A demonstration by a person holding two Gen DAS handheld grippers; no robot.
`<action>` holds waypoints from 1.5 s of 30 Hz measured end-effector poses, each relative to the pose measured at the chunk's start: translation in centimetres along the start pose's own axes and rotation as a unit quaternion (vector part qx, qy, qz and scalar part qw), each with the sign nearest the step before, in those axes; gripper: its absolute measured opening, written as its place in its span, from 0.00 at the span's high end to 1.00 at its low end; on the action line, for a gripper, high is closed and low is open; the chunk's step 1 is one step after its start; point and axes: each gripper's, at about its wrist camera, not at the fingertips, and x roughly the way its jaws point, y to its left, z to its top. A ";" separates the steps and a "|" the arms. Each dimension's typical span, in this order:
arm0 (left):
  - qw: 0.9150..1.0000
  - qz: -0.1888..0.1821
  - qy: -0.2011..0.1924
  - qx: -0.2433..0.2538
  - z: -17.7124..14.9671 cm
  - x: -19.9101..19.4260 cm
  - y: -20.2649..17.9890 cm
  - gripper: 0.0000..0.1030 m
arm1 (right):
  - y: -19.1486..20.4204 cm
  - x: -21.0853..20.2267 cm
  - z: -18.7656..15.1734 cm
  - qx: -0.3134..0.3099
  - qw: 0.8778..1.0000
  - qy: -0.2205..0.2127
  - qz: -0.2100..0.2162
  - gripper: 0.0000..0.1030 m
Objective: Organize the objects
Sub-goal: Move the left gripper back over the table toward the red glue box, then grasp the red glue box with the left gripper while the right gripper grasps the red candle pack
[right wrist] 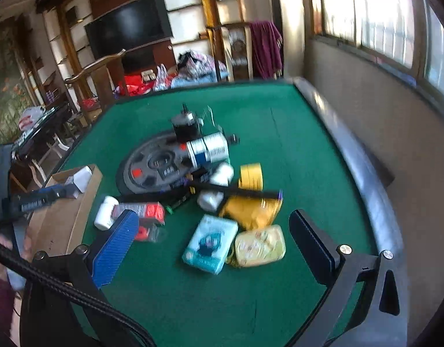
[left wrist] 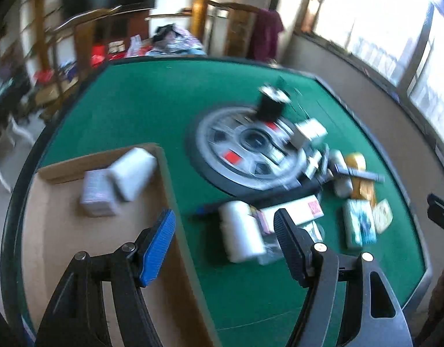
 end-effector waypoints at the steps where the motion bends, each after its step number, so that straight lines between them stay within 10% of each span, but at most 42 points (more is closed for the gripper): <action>1: 1.000 0.001 0.003 0.018 -0.2 0.7 -1.2 0.37 | -0.4 0.4 -0.5 0.008 1.000 0.007 0.002 0.00; 10: 0.971 0.053 0.046 0.229 0.4 7.5 -9.2 0.38 | -4.7 1.1 -3.8 0.083 0.996 0.041 0.017 0.00; 13: 0.978 -0.065 0.107 0.169 0.3 7.3 -8.7 0.40 | -5.4 0.8 -4.2 0.096 0.994 0.041 0.029 0.00; 18: 0.959 -0.152 0.142 0.193 -1.7 4.6 -10.5 0.41 | -6.2 1.7 -4.7 0.113 0.991 0.052 0.046 0.00; 23: 0.979 -0.062 0.083 0.173 0.0 4.2 -10.3 0.41 | -6.2 2.3 -5.3 0.123 0.989 0.051 0.059 0.00; 29: 0.985 -0.024 0.081 0.150 -0.7 6.4 -11.6 0.41 | -5.8 2.4 -5.9 0.123 0.989 0.054 0.062 0.00; 34: 0.991 -0.029 0.084 0.103 -1.1 7.9 -11.3 0.43 | -5.9 2.0 -6.5 0.122 0.990 0.046 0.054 0.00; 36: 0.992 -0.034 0.077 0.094 -1.2 7.5 -11.0 0.78 | -5.9 2.0 -6.7 0.123 0.990 0.046 0.054 0.00; 45: 0.996 -0.080 0.015 0.026 -2.1 1.6 -7.8 0.78 | -3.3 3.1 -6.9 0.104 0.989 0.067 0.077 0.00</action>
